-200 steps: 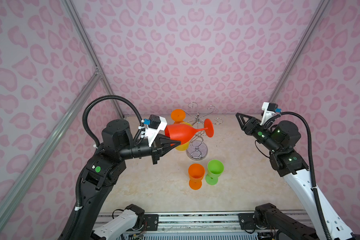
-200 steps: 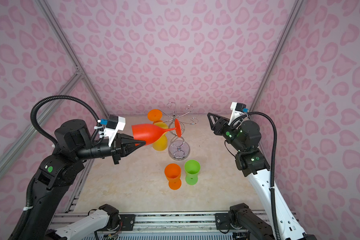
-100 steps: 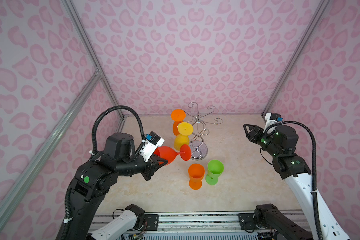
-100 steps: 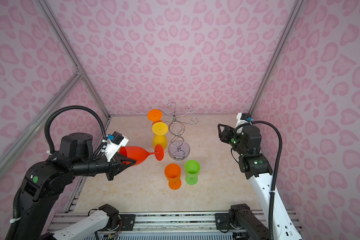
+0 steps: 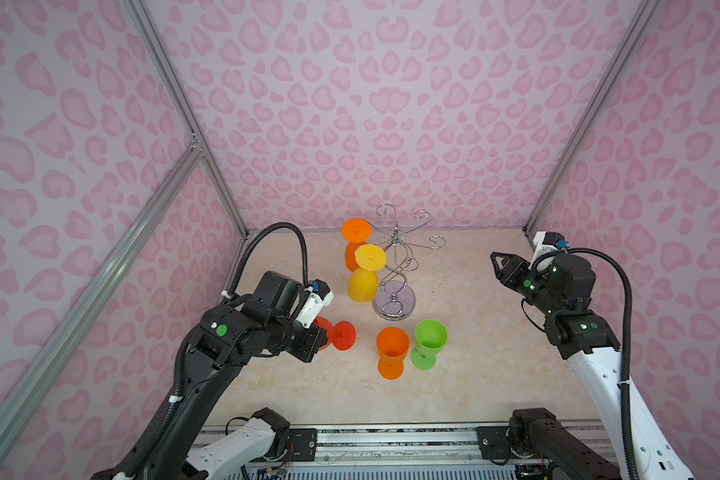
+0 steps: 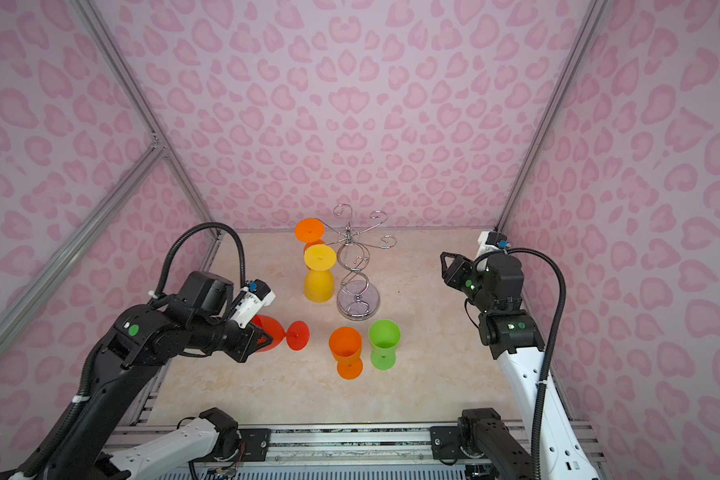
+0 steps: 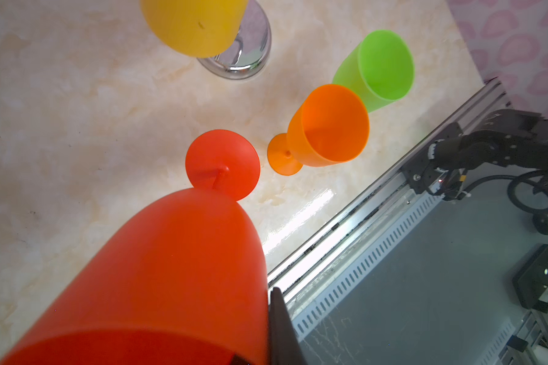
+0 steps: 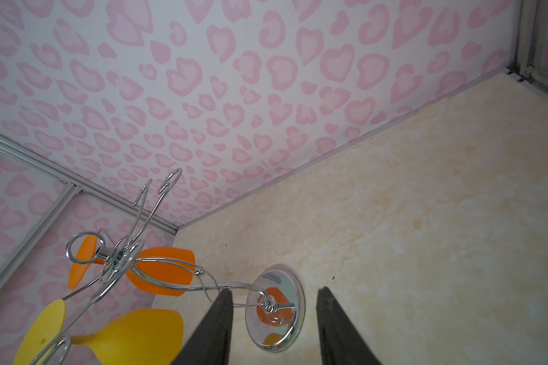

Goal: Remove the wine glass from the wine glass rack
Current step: 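Lower the red glass upright onto the table beside the orange glass with the left gripper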

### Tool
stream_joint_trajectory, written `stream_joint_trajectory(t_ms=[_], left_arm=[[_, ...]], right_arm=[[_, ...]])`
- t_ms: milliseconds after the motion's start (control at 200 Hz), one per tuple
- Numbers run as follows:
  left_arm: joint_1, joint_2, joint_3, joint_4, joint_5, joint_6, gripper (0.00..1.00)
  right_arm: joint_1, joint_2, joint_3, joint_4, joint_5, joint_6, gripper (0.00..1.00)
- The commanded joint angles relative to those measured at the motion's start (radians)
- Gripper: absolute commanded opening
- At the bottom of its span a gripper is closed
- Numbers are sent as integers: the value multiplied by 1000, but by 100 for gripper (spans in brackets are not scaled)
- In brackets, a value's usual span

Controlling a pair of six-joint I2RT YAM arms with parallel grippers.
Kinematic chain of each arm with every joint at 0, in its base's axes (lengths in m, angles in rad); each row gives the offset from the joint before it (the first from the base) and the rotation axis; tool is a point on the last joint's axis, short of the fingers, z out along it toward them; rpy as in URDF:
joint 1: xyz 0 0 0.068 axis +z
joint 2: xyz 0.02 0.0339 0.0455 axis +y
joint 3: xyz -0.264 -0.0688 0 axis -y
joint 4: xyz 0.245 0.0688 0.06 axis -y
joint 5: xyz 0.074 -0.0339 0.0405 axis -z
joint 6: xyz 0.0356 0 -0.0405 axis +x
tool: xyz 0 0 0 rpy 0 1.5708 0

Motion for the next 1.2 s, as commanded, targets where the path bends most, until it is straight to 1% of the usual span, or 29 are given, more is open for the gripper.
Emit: stream_joint_trajectory(t_ms=[0, 295, 480, 785, 950, 1195], left_arm=[[-25, 37, -42, 44, -60, -51, 3], [-93, 148, -130, 158, -101, -151, 3], [-124, 184, -175, 204, -131, -203, 3], [-154, 223, -210, 239, -148, -234, 3], [-156, 228, -205, 240, -149, -235, 6], [-159, 242, -208, 241, -135, -233, 7]], right_arm=[[-2, 7, -5, 19, -30, 10, 44], [-5, 1, -25, 22, -24, 8, 44], [-8, 11, -30, 24, -30, 5, 44], [-11, 22, -38, 42, -46, 13, 44], [-13, 20, -39, 39, -47, 13, 44], [-14, 21, -44, 40, -48, 13, 44]])
